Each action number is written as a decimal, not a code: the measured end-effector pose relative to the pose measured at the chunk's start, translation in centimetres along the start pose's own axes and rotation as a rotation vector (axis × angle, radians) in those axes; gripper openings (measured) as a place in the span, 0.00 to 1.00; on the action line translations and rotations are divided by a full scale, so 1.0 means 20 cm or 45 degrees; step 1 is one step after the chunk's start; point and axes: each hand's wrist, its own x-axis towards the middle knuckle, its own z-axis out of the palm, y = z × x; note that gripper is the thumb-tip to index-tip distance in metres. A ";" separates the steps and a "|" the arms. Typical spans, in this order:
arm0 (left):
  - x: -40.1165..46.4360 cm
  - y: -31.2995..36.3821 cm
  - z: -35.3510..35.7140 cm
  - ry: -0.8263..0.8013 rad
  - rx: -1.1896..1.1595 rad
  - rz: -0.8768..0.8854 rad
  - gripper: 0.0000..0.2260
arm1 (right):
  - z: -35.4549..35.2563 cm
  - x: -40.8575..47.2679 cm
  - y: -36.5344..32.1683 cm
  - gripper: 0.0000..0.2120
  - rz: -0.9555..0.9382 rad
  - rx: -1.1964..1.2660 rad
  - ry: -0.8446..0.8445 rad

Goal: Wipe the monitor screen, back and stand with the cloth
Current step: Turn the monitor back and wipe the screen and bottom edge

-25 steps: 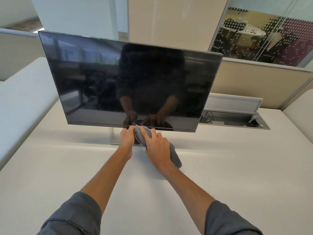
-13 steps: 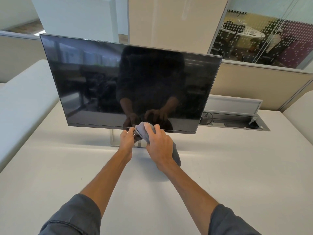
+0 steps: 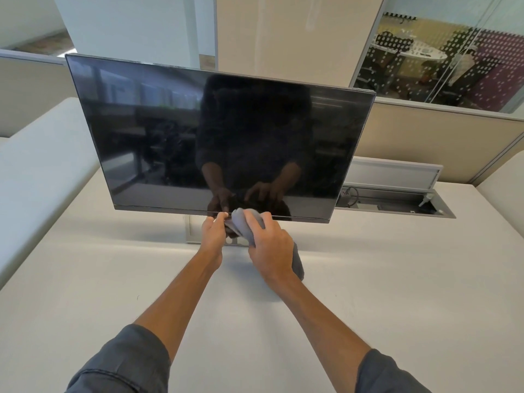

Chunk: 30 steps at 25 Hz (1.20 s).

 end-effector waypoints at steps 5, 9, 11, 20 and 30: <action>0.00 0.00 -0.01 -0.039 -0.016 0.010 0.17 | -0.01 0.06 0.01 0.28 -0.017 -0.053 0.051; 0.00 0.00 -0.01 -0.025 -0.014 -0.004 0.17 | 0.05 0.01 -0.02 0.31 -0.045 -0.150 -0.157; 0.00 0.00 -0.01 -0.023 -0.024 -0.007 0.17 | 0.04 0.01 -0.03 0.33 -0.034 -0.142 -0.191; 0.00 0.00 0.00 -0.010 0.008 0.002 0.16 | -0.01 0.06 -0.09 0.29 0.074 -0.105 -0.473; -0.01 0.01 0.00 0.001 0.010 -0.002 0.16 | -0.02 0.07 -0.12 0.33 0.101 -0.201 -0.553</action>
